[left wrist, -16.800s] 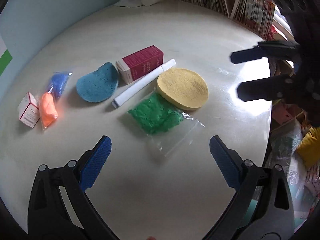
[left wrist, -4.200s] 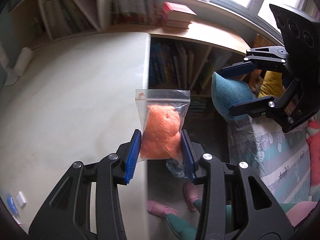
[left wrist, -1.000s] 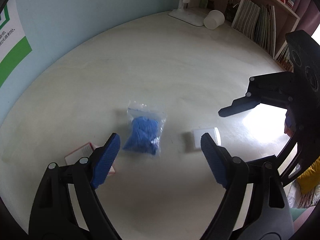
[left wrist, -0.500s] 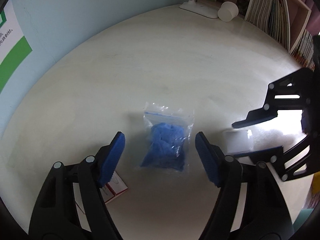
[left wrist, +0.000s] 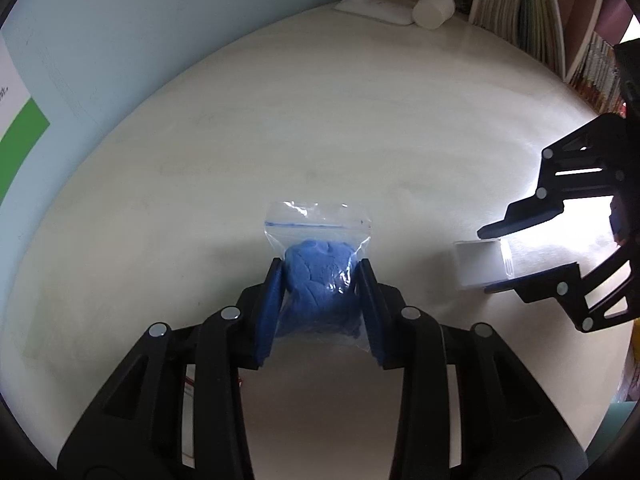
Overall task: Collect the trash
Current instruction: 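Grasp the blue bag with the left tool while the right grasps the white card, then carry the blue bag and white card over to the wastebasket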
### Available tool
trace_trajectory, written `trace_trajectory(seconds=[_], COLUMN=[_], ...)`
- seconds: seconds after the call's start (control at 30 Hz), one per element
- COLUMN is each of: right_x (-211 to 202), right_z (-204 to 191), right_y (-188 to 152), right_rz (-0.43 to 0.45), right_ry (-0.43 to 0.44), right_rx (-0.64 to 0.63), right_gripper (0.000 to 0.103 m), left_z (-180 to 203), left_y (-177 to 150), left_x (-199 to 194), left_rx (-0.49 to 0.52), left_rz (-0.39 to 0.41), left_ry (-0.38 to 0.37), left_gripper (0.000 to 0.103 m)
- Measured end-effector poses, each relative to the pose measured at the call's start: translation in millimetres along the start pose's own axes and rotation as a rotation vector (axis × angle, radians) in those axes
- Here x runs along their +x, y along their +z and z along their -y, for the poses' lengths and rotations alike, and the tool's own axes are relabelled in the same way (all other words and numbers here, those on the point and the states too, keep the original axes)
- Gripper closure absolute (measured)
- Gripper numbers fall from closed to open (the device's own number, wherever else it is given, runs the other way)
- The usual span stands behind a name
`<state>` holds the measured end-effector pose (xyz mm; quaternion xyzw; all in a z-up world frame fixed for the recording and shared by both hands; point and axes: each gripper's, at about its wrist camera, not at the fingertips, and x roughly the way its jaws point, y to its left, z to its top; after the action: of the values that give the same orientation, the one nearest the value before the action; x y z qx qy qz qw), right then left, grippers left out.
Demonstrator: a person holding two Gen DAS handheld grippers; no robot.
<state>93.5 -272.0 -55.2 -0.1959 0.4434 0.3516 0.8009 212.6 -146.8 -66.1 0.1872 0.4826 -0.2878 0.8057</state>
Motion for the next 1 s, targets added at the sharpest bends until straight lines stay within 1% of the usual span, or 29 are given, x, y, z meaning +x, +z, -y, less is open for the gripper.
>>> trace_trajectory(seconds=[0.07, 0.13, 0.27, 0.37, 0.4, 0.43, 0.5, 0.6, 0.67, 0.7, 0.9, 0.93, 0.97, 1.0], right_x=[3.0, -6.9, -26.0, -52.9, -59.8, -69.0, -84.9, -111.4, -130.2, -132.1, -184.1, -194.0, -204.3, -212.6], right_z=[3.7, 8.7, 12.9, 16.8, 15.0, 13.4, 10.9, 6.6, 1.2, -2.2, -16.5, -20.6, -25.3, -29.5], right_y=[6.3, 5.2, 1.2, -17.5, -22.9, -30.9, -46.1, -77.3, -104.1, -113.9, -199.6, -214.8, -231.0, -244.1], right_rz=[0.008, 0.027, 0.052, 0.064, 0.066, 0.068, 0.069, 0.074, 0.078, 0.079, 0.093, 0.094, 0.096, 0.096], right_ry=[0.003, 0.007, -0.016, -0.055, -0.063, -0.078, -0.11, -0.155, -0.183, -0.194, -0.271, -0.287, -0.3, -0.311], right_rx=[0.023, 0.058, 0.105, 0.158, 0.172, 0.19, 0.219, 0.27, 0.313, 0.33, 0.461, 0.486, 0.509, 0.529], right_gripper=[0.072, 0.073, 0.072, 0.072, 0.072, 0.072, 0.072, 0.072, 0.072, 0.072, 0.072, 0.072, 0.072, 0.072], left_z=[-0.6, -0.4, 7.5, 21.4, 29.7, 34.0, 51.1, 87.5, 119.1, 130.5, 234.8, 259.7, 272.1, 296.3], left_y=[2.3, 6.3, 13.2, 15.5, 17.0, 10.7, 13.3, 22.0, 25.0, 26.1, 23.0, 20.4, 18.3, 14.9], left_x=[-5.5, -13.8, -29.6, -39.4, -41.5, -46.5, -46.7, -43.7, -44.8, -44.6, -52.1, -53.9, -56.0, -56.9], left_rx=[-0.008, -0.022, -0.023, 0.007, 0.025, 0.035, 0.066, 0.134, 0.178, 0.193, 0.341, 0.369, 0.386, 0.417], left_rz=[0.009, 0.02, 0.039, 0.047, 0.048, 0.049, 0.053, 0.051, 0.053, 0.054, 0.052, 0.049, 0.047, 0.042], left_ry=[-0.015, -0.033, -0.05, -0.065, -0.071, -0.078, -0.095, -0.122, -0.152, -0.162, -0.248, -0.272, -0.283, -0.298], left_gripper=[0.068, 0.068, 0.068, 0.068, 0.069, 0.069, 0.068, 0.068, 0.068, 0.068, 0.068, 0.068, 0.068, 0.068])
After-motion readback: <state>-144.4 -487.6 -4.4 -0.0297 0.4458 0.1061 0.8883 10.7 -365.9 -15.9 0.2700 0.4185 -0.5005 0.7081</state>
